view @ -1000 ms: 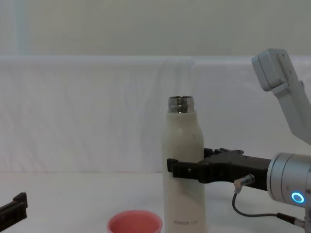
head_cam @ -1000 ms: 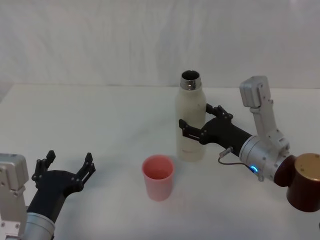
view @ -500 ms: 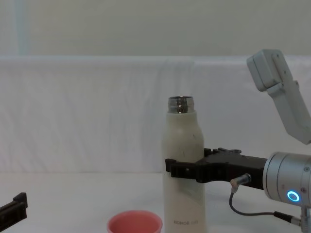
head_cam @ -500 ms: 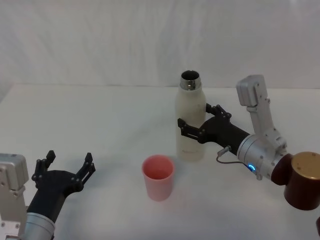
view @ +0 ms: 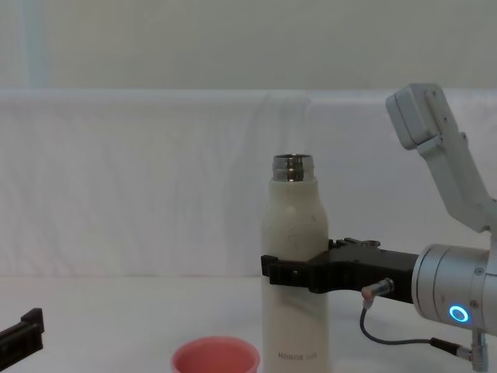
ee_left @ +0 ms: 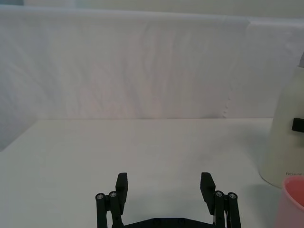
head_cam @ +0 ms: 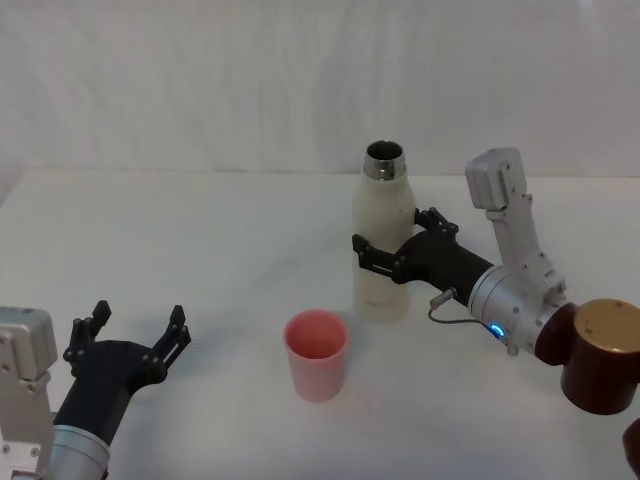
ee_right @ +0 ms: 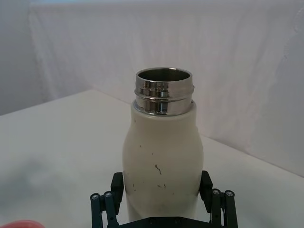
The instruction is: Grasp the thermos with one hand and pour water into the cup lid.
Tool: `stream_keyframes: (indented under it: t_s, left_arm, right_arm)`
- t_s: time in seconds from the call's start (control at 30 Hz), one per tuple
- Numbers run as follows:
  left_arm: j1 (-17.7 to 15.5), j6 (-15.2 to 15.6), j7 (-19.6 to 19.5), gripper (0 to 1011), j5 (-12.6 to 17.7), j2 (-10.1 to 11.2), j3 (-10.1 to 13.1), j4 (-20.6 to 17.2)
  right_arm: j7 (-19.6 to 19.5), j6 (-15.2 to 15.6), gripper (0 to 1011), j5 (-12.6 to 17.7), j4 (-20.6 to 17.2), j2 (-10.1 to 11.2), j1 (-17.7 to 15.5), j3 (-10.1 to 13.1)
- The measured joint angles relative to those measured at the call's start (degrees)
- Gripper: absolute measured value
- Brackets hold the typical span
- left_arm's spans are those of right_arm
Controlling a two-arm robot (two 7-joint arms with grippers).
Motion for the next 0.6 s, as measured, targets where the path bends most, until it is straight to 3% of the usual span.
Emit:
stream_keyframes:
  t_s: [0.6]
  left_arm:
    - [0.0, 0.0, 0.0, 1001, 0.0, 0.0, 0.0, 0.0]
  right_arm:
    - [0.2, -0.4, 1003, -0.3, 1.5, -0.7, 0.9, 0.1]
